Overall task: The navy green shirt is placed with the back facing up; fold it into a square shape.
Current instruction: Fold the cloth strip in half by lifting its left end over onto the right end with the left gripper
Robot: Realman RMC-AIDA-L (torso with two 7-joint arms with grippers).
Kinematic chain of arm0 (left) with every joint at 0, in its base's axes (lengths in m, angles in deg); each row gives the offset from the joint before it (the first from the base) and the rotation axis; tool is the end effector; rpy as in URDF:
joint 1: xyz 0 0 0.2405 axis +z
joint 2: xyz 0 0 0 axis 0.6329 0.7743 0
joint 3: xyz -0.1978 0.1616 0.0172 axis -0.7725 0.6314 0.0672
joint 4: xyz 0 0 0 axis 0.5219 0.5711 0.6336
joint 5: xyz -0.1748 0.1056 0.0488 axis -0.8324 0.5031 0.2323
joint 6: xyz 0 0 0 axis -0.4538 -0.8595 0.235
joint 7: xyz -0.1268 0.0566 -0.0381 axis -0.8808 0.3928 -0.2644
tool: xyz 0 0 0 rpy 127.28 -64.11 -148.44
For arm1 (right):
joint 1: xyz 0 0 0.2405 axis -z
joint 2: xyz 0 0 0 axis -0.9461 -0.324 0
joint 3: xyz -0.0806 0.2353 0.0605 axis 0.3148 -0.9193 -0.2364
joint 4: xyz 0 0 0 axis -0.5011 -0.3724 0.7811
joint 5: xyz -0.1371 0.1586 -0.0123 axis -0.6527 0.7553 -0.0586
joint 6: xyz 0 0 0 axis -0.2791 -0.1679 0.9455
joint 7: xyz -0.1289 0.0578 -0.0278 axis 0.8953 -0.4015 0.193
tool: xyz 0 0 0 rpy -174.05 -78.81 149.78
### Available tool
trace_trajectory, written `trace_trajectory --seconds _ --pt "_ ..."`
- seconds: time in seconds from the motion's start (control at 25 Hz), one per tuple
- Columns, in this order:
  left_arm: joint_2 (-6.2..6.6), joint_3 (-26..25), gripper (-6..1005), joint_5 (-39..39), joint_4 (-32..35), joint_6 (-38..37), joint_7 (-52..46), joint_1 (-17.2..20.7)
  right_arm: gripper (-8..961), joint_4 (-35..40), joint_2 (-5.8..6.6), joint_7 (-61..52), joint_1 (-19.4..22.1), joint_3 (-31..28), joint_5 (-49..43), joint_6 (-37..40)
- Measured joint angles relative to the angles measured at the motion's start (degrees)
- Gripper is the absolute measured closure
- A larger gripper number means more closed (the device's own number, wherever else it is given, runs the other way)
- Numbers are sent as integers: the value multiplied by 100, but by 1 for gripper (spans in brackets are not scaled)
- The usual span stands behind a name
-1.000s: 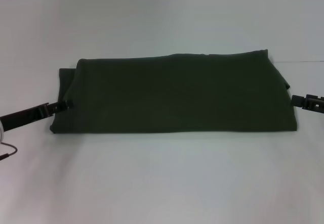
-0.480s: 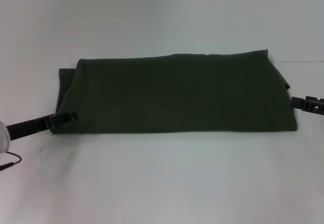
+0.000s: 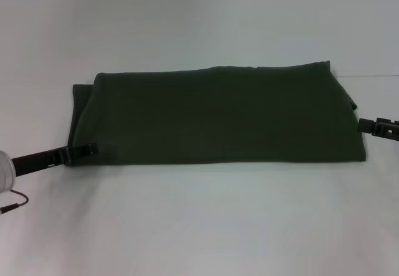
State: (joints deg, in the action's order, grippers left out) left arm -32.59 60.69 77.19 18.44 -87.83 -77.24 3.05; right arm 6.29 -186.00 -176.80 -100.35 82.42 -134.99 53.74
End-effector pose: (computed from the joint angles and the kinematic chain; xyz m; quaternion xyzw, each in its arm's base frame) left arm -0.3326 0.3833 0.0132 -0.7438 -0.5606 -0.1943 0.3079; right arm 0.3273 0.3570 0.0860 -0.8144 0.4538 0.2614 0.2500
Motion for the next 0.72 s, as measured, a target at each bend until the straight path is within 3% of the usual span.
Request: trace_trajectory --seconds 0.2,0.4,0.6,0.72 --pt "0 0 204 26 9 61 11 -4 162 0 0 -4 -2 0 -2 0" --pt "-1 59 428 28 17 120 13 -9 162 0 1 -5 -2 0 -3 0" --pt "-21 274 576 33 12 252 14 -42 162 0 0 -5 -2 0 -3 0" --pt "-34 351 580 37 21 327 20 -49 162 0 0 -5 -2 0 -3 2"
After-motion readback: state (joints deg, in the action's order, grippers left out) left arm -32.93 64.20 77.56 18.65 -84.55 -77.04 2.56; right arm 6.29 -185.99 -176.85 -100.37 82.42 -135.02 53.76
